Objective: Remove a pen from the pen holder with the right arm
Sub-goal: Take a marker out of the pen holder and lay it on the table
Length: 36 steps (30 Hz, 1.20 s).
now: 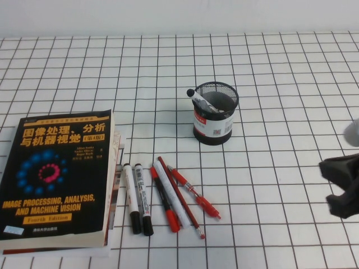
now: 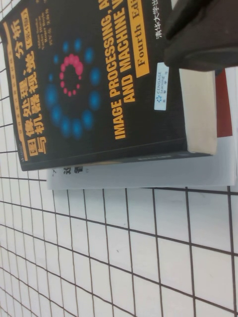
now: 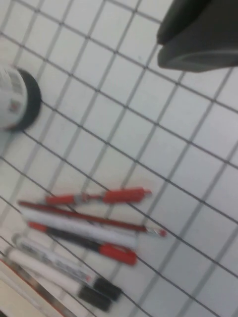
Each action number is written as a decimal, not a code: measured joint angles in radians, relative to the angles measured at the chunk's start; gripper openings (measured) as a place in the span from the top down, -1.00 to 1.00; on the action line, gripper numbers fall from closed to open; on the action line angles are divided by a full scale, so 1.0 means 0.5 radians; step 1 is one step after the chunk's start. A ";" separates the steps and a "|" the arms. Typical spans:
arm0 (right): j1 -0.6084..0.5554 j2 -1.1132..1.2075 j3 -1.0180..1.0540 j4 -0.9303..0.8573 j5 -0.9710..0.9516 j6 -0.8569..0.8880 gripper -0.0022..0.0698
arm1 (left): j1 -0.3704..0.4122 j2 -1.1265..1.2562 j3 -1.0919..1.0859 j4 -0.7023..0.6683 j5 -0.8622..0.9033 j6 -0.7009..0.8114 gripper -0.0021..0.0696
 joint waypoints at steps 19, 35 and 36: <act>-1.034 -1.446 1.328 0.013 -0.780 0.000 0.98 | 0.000 0.000 0.000 0.000 0.000 0.000 0.95; -1.085 -1.942 1.543 0.020 -0.753 0.000 0.98 | 0.000 0.000 0.000 0.000 0.000 0.000 0.95; -1.085 -1.942 1.543 0.020 -0.729 0.000 0.98 | 0.000 0.000 0.000 0.000 0.000 0.000 0.95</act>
